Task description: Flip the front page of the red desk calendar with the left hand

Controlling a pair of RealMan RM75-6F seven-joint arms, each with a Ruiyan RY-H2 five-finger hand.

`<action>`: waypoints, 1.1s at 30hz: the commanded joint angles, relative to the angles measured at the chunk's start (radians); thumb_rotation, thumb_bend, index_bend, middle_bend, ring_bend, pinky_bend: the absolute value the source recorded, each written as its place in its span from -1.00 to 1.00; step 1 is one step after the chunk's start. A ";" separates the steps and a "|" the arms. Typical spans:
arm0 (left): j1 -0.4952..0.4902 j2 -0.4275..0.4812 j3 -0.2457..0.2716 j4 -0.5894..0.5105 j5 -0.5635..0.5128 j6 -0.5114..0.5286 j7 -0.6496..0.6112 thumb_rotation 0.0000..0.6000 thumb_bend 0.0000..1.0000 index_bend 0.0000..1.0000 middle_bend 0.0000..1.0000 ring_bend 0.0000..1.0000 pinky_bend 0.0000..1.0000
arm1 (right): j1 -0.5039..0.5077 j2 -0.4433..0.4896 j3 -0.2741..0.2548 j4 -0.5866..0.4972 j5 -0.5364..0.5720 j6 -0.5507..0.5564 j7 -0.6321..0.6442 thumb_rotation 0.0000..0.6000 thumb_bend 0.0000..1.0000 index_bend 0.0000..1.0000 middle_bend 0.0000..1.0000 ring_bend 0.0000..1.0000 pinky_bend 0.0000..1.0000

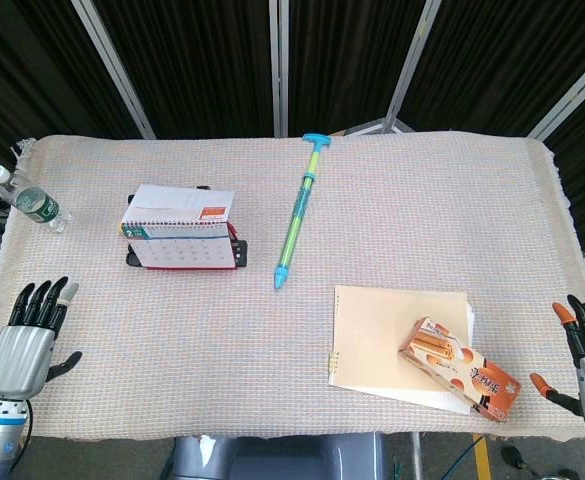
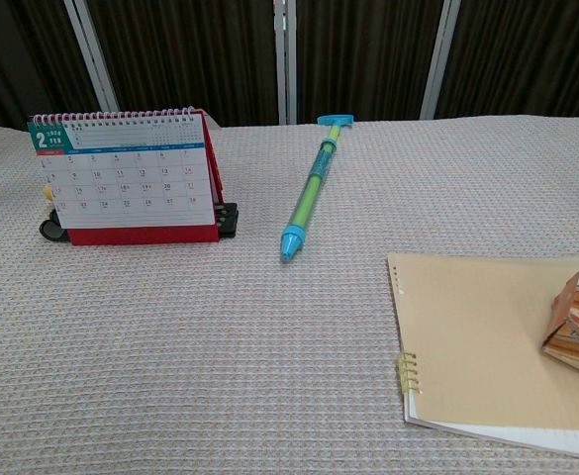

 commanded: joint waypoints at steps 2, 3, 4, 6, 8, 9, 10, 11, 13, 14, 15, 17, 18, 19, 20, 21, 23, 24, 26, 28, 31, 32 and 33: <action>0.000 -0.002 0.000 0.001 0.000 -0.001 0.003 1.00 -1.00 -1.00 -1.00 -1.00 -1.00 | 0.001 0.000 -0.001 0.001 0.000 -0.002 -0.001 1.00 -0.86 -0.98 -1.00 -1.00 -1.00; 0.000 -0.002 0.001 0.001 0.000 -0.001 0.004 1.00 -1.00 -1.00 -1.00 -1.00 -1.00 | 0.001 0.000 -0.001 0.001 0.000 -0.002 -0.001 1.00 -0.86 -0.98 -1.00 -1.00 -1.00; 0.000 -0.002 0.001 0.001 0.000 -0.001 0.004 1.00 -1.00 -1.00 -1.00 -1.00 -1.00 | 0.001 0.000 -0.001 0.001 -0.001 -0.002 -0.001 1.00 -0.86 -0.98 -1.00 -1.00 -1.00; 0.000 -0.003 0.001 0.001 0.000 -0.001 0.004 1.00 -1.00 -1.00 -1.00 -1.00 -1.00 | 0.001 -0.001 -0.001 0.001 -0.002 0.000 0.000 1.00 -0.86 -0.98 -1.00 -1.00 -1.00; 0.000 -0.003 -0.001 0.001 -0.003 -0.002 0.003 1.00 -1.00 -1.00 -1.00 -1.00 -1.00 | 0.001 -0.002 -0.002 0.002 -0.003 0.000 0.000 1.00 -0.86 -0.98 -1.00 -1.00 -1.00; 0.000 -0.003 -0.001 0.000 -0.004 -0.002 0.002 1.00 -1.00 -1.00 -1.00 -1.00 -1.00 | 0.001 -0.002 -0.002 0.001 -0.003 -0.001 0.000 1.00 -0.86 -0.98 -1.00 -1.00 -1.00; -0.001 -0.003 -0.001 0.000 -0.004 -0.003 0.001 1.00 -1.00 -1.00 -1.00 -1.00 -1.00 | 0.001 -0.002 -0.002 0.001 -0.004 -0.001 0.001 1.00 -0.86 -0.98 -1.00 -1.00 -1.00; -0.001 -0.003 -0.002 0.001 -0.005 -0.004 0.000 1.00 -1.00 -1.00 -1.00 -1.00 -1.00 | 0.001 -0.002 -0.002 0.001 -0.005 0.000 0.000 1.00 -0.86 -0.98 -1.00 -1.00 -1.00; -0.003 -0.004 -0.005 0.001 -0.009 -0.007 -0.006 1.00 -1.00 -1.00 -1.00 -1.00 -1.00 | 0.003 -0.004 -0.001 0.001 -0.006 0.000 -0.002 1.00 -0.86 -0.98 -1.00 -1.00 -1.00; -0.005 -0.004 -0.007 0.001 -0.010 -0.007 -0.012 1.00 -1.00 -1.00 -1.00 -1.00 -1.00 | 0.003 -0.004 -0.001 0.001 -0.005 -0.002 -0.001 1.00 -0.86 -0.98 -1.00 -1.00 -1.00; -0.006 -0.004 -0.009 0.001 -0.011 -0.008 -0.019 1.00 -1.00 -1.00 -1.00 -1.00 -1.00 | 0.004 -0.005 0.000 0.001 -0.003 -0.004 -0.001 1.00 -0.86 -0.98 -1.00 -1.00 -1.00; -0.011 -0.007 -0.017 0.004 -0.014 -0.007 -0.040 1.00 -0.88 -1.00 -1.00 -1.00 -1.00 | 0.007 -0.006 0.000 0.001 0.002 -0.012 0.000 1.00 -0.86 -0.98 -1.00 -1.00 -1.00; -0.012 -0.009 -0.020 0.006 -0.015 -0.006 -0.049 1.00 -0.68 -1.00 -1.00 -1.00 -0.96 | 0.008 -0.006 0.000 0.001 0.004 -0.015 0.003 1.00 -0.86 -0.98 -1.00 -1.00 -1.00; -0.014 -0.016 -0.028 0.009 -0.021 -0.003 -0.068 1.00 -0.50 -1.00 -1.00 -0.97 -0.89 | 0.010 -0.007 0.000 0.002 0.004 -0.018 0.006 1.00 -0.86 -0.98 -1.00 -1.00 -1.00; -0.015 -0.022 -0.036 0.010 -0.027 0.001 -0.082 1.00 -0.22 -1.00 -0.95 -0.85 -0.72 | 0.010 -0.007 0.000 0.004 0.005 -0.019 0.007 1.00 -0.86 -0.98 -1.00 -1.00 -1.00; -0.015 -0.031 -0.047 0.010 -0.038 0.008 -0.096 1.00 -0.06 -1.00 -0.86 -0.71 -0.56 | 0.011 -0.007 0.000 0.005 0.005 -0.020 0.009 1.00 -0.86 -0.98 -1.00 -1.00 -1.00; -0.015 -0.059 -0.076 0.009 -0.065 0.027 -0.124 1.00 0.29 -1.00 -0.39 -0.18 -0.15 | 0.012 -0.007 0.002 0.009 0.005 -0.018 0.018 1.00 -0.86 -0.98 -1.00 -1.00 -1.00; -0.017 -0.071 -0.087 0.008 -0.075 0.030 -0.137 1.00 0.37 -1.00 -0.24 -0.05 -0.07 | 0.012 -0.007 0.002 0.010 0.006 -0.017 0.022 1.00 -0.86 -0.98 -1.00 -1.00 -1.00; -0.026 -0.096 -0.105 0.007 -0.097 0.023 -0.165 1.00 0.50 -1.00 0.01 0.17 0.05 | 0.012 -0.006 0.004 0.013 0.008 -0.016 0.031 1.00 -0.86 -0.98 -1.00 -1.00 -1.00; -0.043 -0.120 -0.121 0.008 -0.132 -0.009 -0.187 1.00 0.58 -1.00 0.10 0.26 0.10 | 0.012 -0.005 0.006 0.016 0.011 -0.016 0.041 1.00 -0.86 -0.98 -1.00 -1.00 -1.00; -0.072 -0.140 -0.145 -0.008 -0.206 -0.082 -0.207 1.00 0.70 -1.00 0.15 0.30 0.13 | 0.014 -0.003 0.008 0.018 0.013 -0.017 0.051 1.00 -0.86 -0.98 -1.00 -1.00 -1.00; -0.081 -0.144 -0.153 -0.015 -0.229 -0.103 -0.212 1.00 0.71 -1.00 0.15 0.30 0.14 | 0.014 -0.003 0.008 0.019 0.013 -0.018 0.053 1.00 -0.86 -0.98 -1.00 -1.00 -1.00; -0.089 -0.147 -0.162 -0.023 -0.255 -0.125 -0.218 1.00 0.73 -1.00 0.16 0.31 0.15 | 0.015 -0.003 0.008 0.019 0.014 -0.019 0.054 1.00 -0.86 -0.98 -1.00 -1.00 -1.00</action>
